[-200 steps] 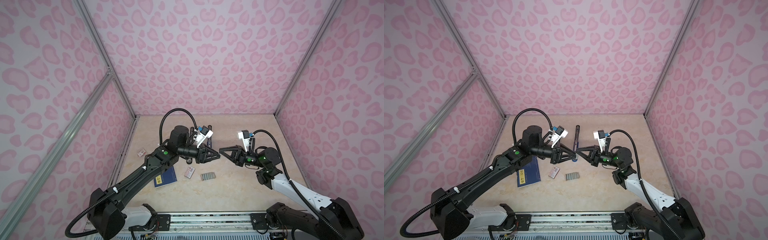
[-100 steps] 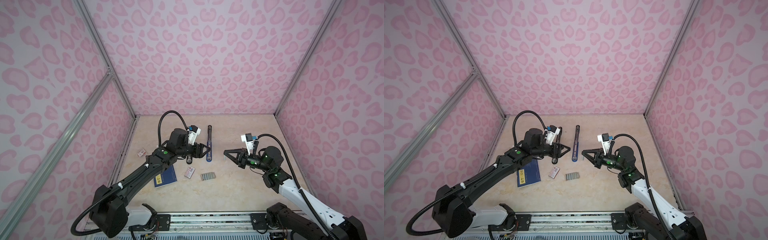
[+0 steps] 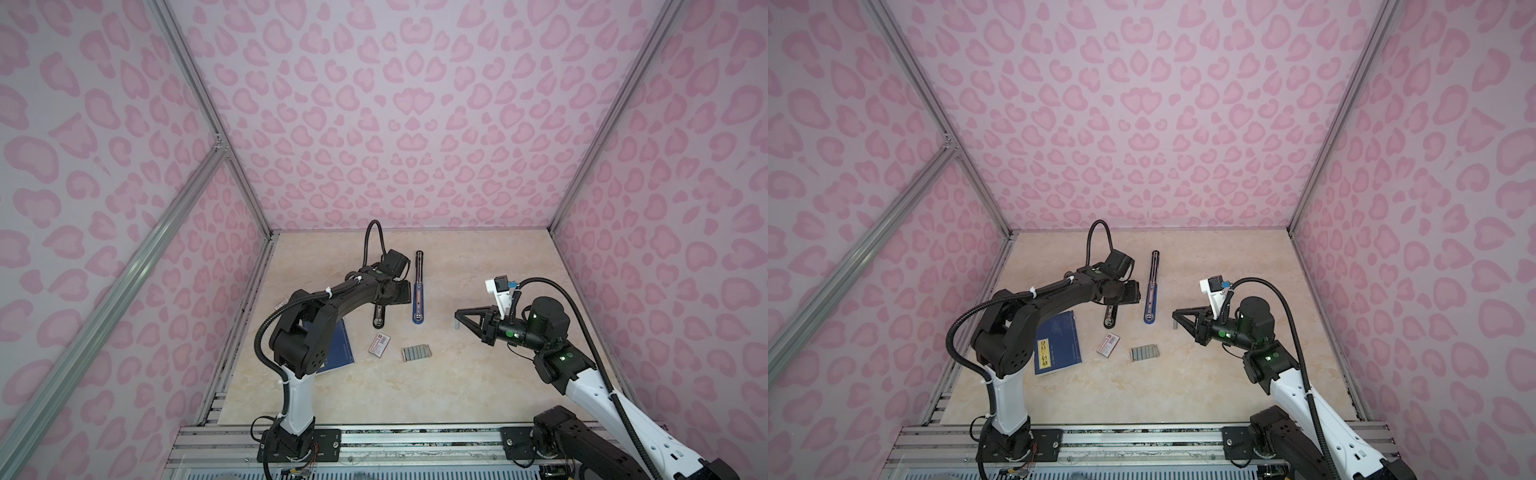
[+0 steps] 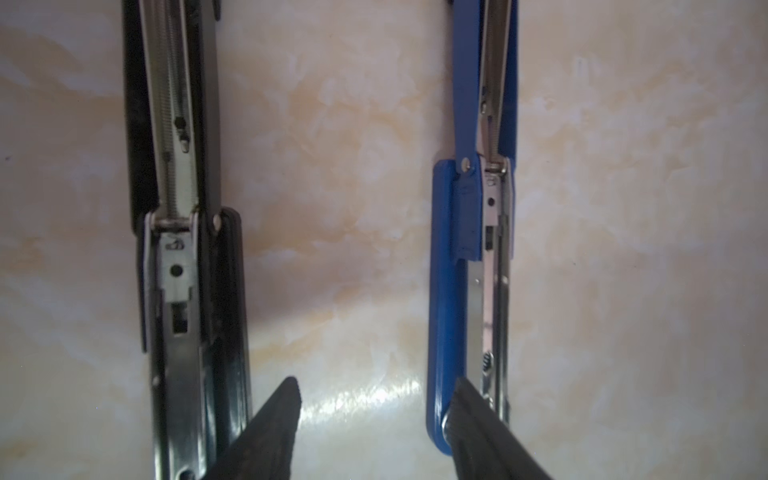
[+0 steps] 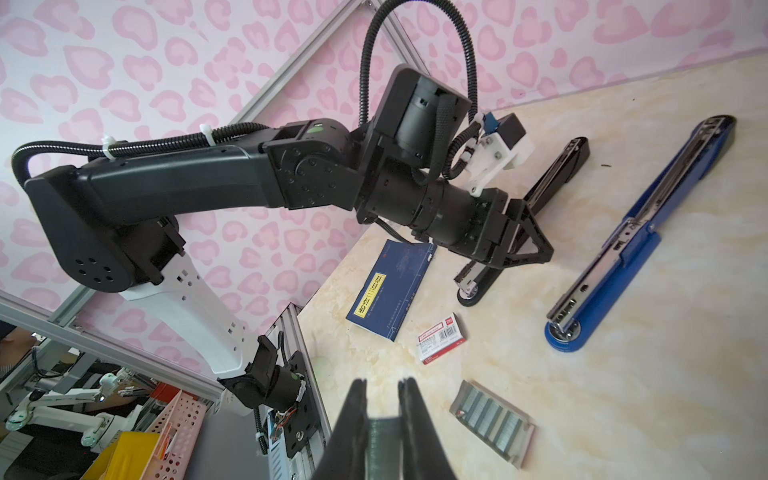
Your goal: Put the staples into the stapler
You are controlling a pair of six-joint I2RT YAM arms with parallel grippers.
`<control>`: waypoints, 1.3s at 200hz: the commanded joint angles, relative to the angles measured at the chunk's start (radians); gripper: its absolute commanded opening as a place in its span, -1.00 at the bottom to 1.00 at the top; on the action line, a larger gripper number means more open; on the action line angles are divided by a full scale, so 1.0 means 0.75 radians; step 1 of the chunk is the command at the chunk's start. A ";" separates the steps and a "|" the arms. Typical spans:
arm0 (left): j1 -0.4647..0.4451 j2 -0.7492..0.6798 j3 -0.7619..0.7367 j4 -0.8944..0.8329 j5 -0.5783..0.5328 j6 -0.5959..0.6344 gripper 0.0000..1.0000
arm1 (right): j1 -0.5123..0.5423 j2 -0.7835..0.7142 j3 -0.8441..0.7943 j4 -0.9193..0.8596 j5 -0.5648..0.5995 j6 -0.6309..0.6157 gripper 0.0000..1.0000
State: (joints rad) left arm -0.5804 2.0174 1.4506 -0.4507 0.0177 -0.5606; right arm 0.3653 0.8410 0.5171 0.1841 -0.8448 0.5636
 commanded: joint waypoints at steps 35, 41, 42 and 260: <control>-0.009 0.119 0.058 -0.055 0.040 -0.014 0.19 | -0.003 -0.001 -0.023 0.024 -0.001 -0.010 -0.69; -0.013 0.124 0.058 -0.052 0.050 -0.010 0.19 | -0.005 0.003 -0.024 0.028 0.001 -0.009 -0.70; -0.013 0.124 0.058 -0.052 0.051 -0.009 0.19 | -0.005 0.003 -0.024 0.029 0.001 -0.008 -0.69; -0.121 -0.474 -0.474 0.209 0.054 -0.088 0.24 | 0.018 0.300 0.227 -0.242 0.440 -0.174 -0.69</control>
State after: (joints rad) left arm -0.6754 1.7744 1.1831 -0.3767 0.0784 -0.6109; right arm 0.3687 1.0241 0.6487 0.0528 -0.6098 0.4736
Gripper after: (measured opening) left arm 0.612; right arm 0.158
